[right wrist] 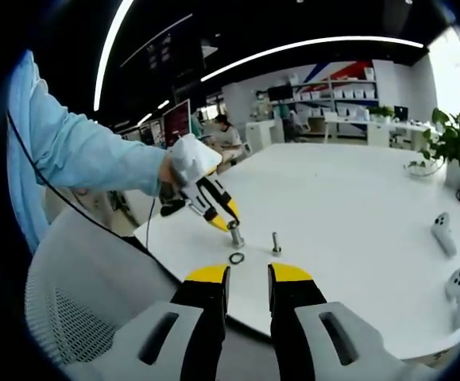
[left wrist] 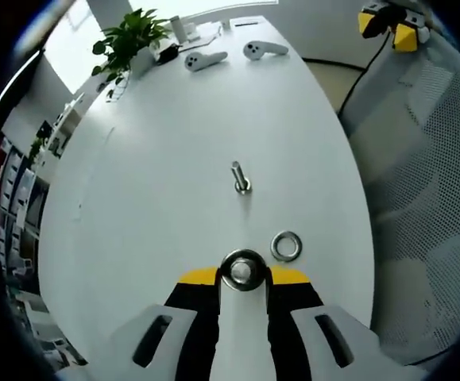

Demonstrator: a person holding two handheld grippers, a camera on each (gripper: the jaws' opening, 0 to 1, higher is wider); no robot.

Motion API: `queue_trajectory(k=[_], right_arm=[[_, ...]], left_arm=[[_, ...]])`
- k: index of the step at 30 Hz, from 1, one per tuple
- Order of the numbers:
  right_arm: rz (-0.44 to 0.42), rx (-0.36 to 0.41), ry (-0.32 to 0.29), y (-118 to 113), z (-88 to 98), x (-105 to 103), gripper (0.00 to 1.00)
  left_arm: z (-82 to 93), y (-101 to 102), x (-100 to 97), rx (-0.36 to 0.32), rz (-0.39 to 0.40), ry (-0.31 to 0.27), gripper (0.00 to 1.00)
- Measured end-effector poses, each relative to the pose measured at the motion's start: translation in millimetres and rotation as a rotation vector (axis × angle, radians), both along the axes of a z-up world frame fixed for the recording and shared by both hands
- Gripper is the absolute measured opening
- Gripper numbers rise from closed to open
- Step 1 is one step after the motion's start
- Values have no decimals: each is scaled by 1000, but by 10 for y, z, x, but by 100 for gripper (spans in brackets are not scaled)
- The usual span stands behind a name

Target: Place the washer onto the threaded stud by aligning its center hole with the stud, sliding it down to the base, and recovering from edge contact or off-axis alignment until the washer reaches the visible bottom stop.

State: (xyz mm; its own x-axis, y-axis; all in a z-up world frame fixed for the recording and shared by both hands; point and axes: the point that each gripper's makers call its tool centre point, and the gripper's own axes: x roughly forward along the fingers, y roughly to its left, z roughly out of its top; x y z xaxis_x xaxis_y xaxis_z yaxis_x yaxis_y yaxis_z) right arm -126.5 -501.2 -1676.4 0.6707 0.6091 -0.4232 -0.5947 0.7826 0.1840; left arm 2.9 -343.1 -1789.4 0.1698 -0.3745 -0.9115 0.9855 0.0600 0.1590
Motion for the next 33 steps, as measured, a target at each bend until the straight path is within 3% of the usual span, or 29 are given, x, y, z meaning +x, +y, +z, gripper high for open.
queue_trajectory(k=[28, 33], right_arm=[[19, 8, 2, 24, 4, -15, 21], [25, 9, 3, 34, 1, -20, 21]], left_arm=[[-389, 6, -56, 96, -3, 71, 19], [-434, 0, -65, 77, 27, 103, 20]])
